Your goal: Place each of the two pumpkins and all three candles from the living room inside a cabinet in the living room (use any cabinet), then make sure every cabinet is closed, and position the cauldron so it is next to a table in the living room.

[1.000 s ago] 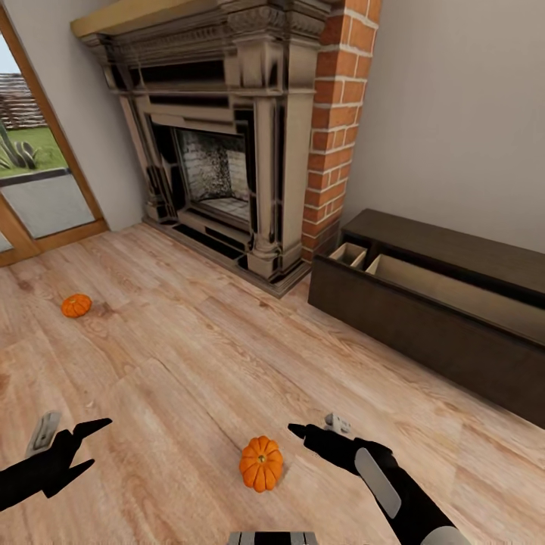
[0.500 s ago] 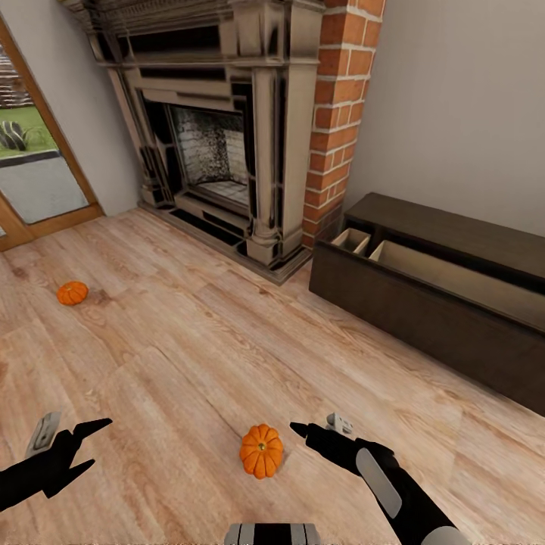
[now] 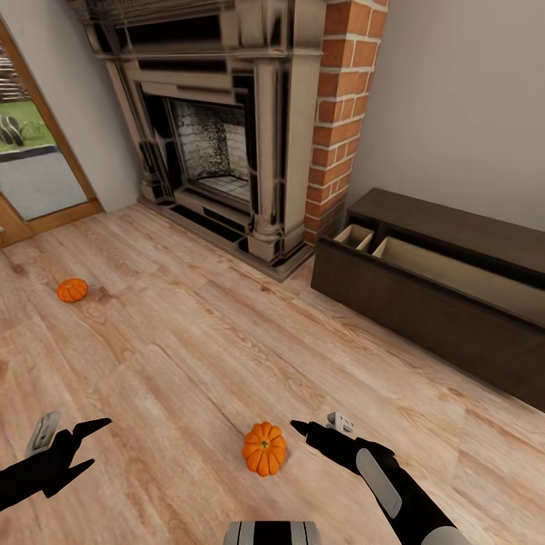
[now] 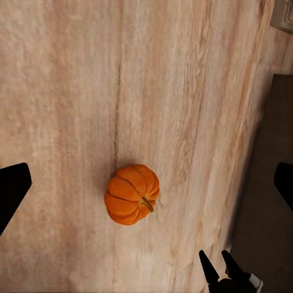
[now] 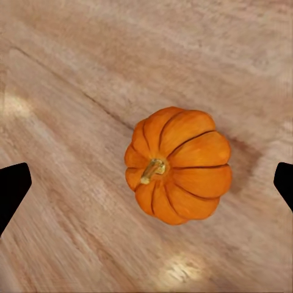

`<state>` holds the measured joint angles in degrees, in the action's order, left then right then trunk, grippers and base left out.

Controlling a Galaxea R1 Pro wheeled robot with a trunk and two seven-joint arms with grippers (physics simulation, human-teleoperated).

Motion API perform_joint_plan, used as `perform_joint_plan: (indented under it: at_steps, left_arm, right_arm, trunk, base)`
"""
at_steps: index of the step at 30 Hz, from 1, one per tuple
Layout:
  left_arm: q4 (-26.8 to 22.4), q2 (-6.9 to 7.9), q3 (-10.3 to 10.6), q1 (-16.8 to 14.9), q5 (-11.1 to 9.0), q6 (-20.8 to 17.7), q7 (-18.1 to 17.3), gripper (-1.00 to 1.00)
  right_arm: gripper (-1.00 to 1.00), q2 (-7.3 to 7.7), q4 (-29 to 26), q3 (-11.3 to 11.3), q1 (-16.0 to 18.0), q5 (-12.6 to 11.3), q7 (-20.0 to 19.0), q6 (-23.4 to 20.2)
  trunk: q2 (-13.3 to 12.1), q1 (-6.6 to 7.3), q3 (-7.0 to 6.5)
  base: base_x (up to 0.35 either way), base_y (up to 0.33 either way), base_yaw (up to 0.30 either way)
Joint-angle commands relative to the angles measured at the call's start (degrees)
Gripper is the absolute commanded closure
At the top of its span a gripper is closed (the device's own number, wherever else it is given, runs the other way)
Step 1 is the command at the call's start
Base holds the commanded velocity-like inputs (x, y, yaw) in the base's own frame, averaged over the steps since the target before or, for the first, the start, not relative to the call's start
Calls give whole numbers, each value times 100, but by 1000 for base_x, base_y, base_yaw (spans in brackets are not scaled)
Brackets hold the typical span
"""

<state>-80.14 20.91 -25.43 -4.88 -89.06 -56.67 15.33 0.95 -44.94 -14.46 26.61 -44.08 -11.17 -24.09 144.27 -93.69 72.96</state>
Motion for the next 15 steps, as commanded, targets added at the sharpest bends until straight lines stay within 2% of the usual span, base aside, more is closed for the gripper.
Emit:
perform_joint_plan:
  at_steps: [1, 9, 12, 15]
  left_arm:
    - [2, -1, -6, -4, -60, -20, 57, -100]
    - [7, 0, -6, -4, -59, -20, 58, -100]
    - [7, 0, -6, -4, -59, -20, 58, -100]
    - [7, 0, -6, -4, -59, -20, 58, -100]
  right_arm:
    - [-100, 7, -6, -8, 2, -22, 5, -17]
    - [-100, 11, 13, 44, 2, -22, 31, -19]
    - [-100, 9, 43, 132, 2, -16, 51, -46]
    - [-100, 5, 314, 265, 2, -13, 160, -79]
  trunk:
    - [2, 0, 4]
    - [2, 0, 4]
    - [2, 0, 4]
    - [2, 0, 4]
  base:
    - [77, 234, 0]
    - [112, 264, 0]
    - [146, 171, 0]
    - [97, 126, 0]
